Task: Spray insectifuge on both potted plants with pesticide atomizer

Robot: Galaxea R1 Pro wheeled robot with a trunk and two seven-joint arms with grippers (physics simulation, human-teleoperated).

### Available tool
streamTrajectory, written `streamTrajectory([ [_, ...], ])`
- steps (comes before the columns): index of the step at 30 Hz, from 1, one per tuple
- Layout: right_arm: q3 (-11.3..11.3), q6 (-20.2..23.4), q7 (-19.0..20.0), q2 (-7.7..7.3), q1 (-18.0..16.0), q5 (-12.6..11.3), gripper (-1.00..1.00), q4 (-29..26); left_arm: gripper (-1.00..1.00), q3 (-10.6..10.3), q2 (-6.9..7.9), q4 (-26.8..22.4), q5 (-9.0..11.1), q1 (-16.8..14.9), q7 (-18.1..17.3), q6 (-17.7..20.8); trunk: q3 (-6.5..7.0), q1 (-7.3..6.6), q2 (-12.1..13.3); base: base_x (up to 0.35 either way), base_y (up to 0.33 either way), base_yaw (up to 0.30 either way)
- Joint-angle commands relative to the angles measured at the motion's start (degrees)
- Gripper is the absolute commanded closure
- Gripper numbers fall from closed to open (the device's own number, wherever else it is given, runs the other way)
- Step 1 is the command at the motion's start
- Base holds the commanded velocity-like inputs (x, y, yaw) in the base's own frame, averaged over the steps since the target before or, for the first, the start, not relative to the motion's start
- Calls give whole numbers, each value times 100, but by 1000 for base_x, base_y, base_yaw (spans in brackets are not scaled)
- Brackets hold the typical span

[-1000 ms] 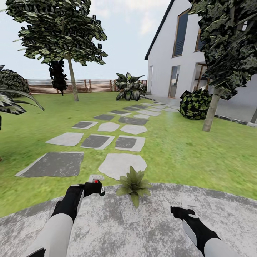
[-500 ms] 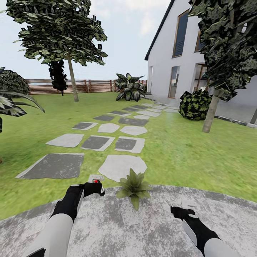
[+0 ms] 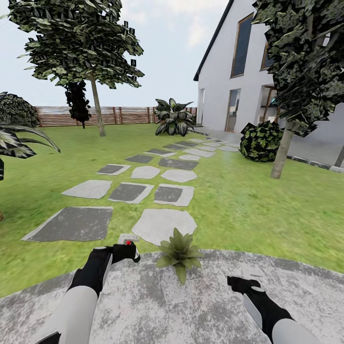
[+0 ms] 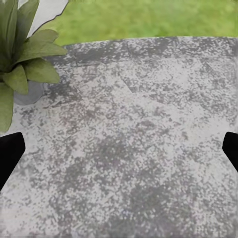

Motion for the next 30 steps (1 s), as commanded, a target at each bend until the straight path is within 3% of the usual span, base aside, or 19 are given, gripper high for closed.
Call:
streamTrajectory([
  [1, 36, 63, -30, -11, -1, -42, -100, -25, 100, 43, -8, -18, -50, -7, -55, 21, -6, 0, -3, 0, 0, 0],
  [3, 28, 243, -25, -41, -4, -29, -100, -109, 100, 34, 4, -26, -61, -8, -55, 26, -6, 0, -3, 0, 0, 0],
  [6, 21, 1050, -6, -86, -8, -22, -100, -797, 100, -119, 23, -51, -86, -15, -56, 193, -6, 0, -3, 0, 0, 0],
  [7, 20, 1342, 13, -143, -9, -21, -100, -1074, 100, -259, 43, -62, -91, -19, -56, 272, -6, 0, -3, 0, 0, 0],
  [8, 19, 1661, 108, -259, -9, -19, -100, -1378, 100, -573, 125, -72, -94, -25, -58, 345, -6, 0, -3, 0, 0, 0],
  [9, 19, 1731, 167, -292, -9, -17, -100, -1449, 100, -701, 161, -74, -96, -26, -59, 360, -6, 0, -3, 0, 0, 0],
  [10, 19, 1829, 353, -342, -9, -15, -100, -1542, 100, -967, 225, -77, -94, -31, -61, 384, -6, 0, -3, 0, 0, 0],
  [11, 23, 1914, 815, -390, -9, -13, -100, -1614, 100, -1358, 295, -76, -93, -35, -63, 405, -6, 0, -3, 0, 0, 0],
  [13, 32, 1974, 1821, -422, -9, 1, -100, -1657, 100, -1844, 355, -72, -97, -38, -73, 420, -6, 0, -3, 0, 0, 0],
  [15, 41, 1997, 2756, -430, -52, 140, -100, -1671, 100, -2174, 418, -67, -100, -39, -282, 421, -6, 0, -3, 0, 0, 0],
  [16, 40, 2000, 3244, -430, -76, 329, -100, -1674, 100, -2356, 502, -67, -100, -39, -622, 421, -6, 0, -3, 0, 0, 0],
  [19, 42, 2002, 4227, -427, -200, 886, -100, -1712, 100, -2800, 793, -77, -101, -40, -1713, 410, -6, 0, -3, 0, 0, 0],
  [21, 44, 2016, 5081, -410, -405, 1245, -100, -1730, 100, -3149, 1109, -83, -101, -40, -2476, 373, -6, 0, -3, 0, 0, 0],
  [22, 44, 2023, 5315, -397, -501, 1329, -100, -1734, 100, -3253, 1239, -90, -101, -40, -2680, 321, -6, 0, -3, 0, 0, 0],
  [23, 45, 2032, 5566, -373, -650, 1420, -100, -1737, 100, -3408, 1461, -124, -101, -40, -3028, 86, -6, 0, -3, 0, 0, 0],
  [26, 50, 2038, 5732, -334, -800, 1466, -100, -1745, 100, -3655, 1675, -149, -102, -40, -3652, -411, -6, 0, -3, 0, 0, 0],
  [27, 68, 2042, 5914, -275, -839, 1475, -100, -1791, 100, -3776, 1759, -153, -106, -40, -3918, -609, -6, 0, -3, 0, 0, 0],
  [30, 98, 2043, 6590, 65, -869, 1485, -100, -2041, 100, -3938, 1874, -152, -136, -40, -4142, -833, -6, 0, -3, 0, 0, 0],
])
